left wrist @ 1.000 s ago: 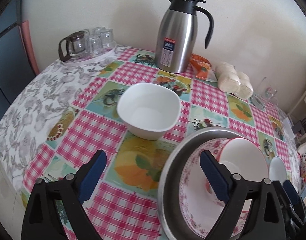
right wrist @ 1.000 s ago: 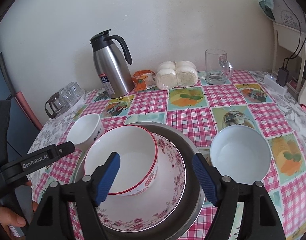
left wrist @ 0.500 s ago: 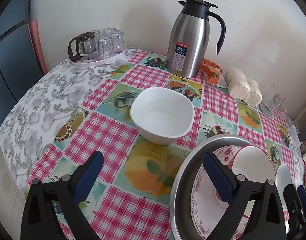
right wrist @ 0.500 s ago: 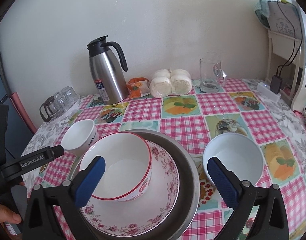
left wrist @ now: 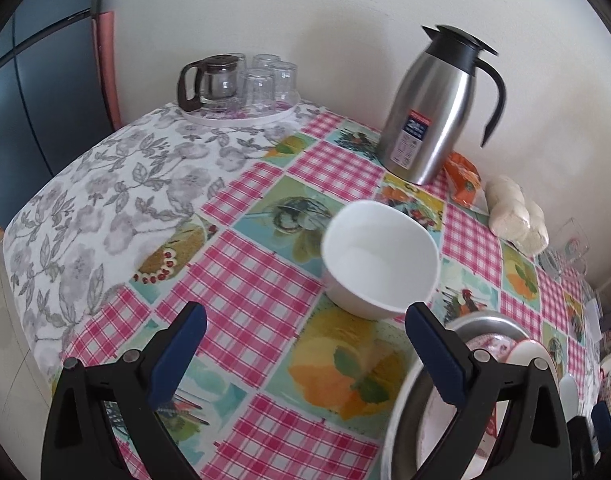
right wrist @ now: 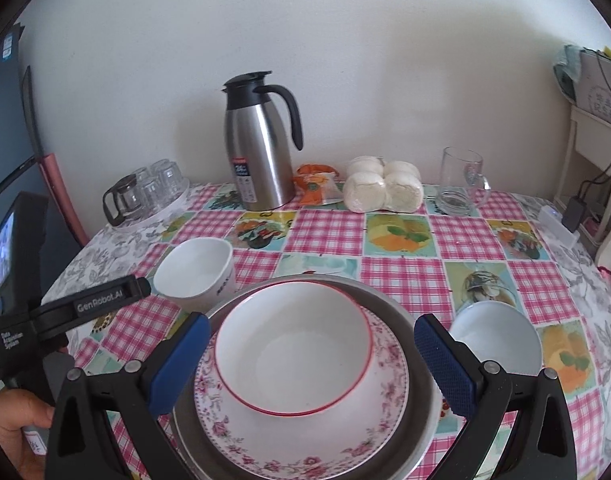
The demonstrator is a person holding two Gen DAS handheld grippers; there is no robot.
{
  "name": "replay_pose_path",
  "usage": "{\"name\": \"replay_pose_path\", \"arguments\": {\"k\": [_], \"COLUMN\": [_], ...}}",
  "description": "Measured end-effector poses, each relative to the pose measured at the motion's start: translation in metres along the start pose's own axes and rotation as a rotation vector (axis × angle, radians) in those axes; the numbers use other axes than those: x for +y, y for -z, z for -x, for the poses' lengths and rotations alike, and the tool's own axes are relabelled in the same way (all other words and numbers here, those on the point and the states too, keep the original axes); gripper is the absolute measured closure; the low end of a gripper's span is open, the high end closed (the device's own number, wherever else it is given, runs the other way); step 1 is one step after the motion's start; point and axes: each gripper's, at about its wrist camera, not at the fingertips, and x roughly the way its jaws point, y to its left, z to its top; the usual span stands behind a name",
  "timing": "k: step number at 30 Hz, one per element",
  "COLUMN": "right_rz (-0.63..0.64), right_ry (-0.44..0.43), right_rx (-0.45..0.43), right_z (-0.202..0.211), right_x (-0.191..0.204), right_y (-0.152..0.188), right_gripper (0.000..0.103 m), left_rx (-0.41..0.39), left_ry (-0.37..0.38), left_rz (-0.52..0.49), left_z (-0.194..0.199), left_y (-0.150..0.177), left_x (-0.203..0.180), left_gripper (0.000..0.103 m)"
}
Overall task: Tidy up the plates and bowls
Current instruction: 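Move the left gripper to the rim of the white square bowl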
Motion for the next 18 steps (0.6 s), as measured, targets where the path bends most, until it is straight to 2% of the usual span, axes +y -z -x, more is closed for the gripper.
{"name": "replay_pose_path", "arguments": {"k": [10,18], "right_rz": [0.016,0.03], "right_ry": [-0.05,-0.071], "right_rx": [0.02,0.066], "right_z": [-0.009,-0.028], "right_x": [0.032,0.058], "right_y": [-0.025,-0.034], "right_gripper": [0.0,0.0], "left_rx": [-0.071,-0.095], "left_ry": [-0.053,-0.017], "left_rz": [0.072,0.105], "left_z": [-0.004,-0.014], "left_y": [-0.019,-0.026], "left_x": [0.037,0.052], "left_gripper": [0.003,0.003]}}
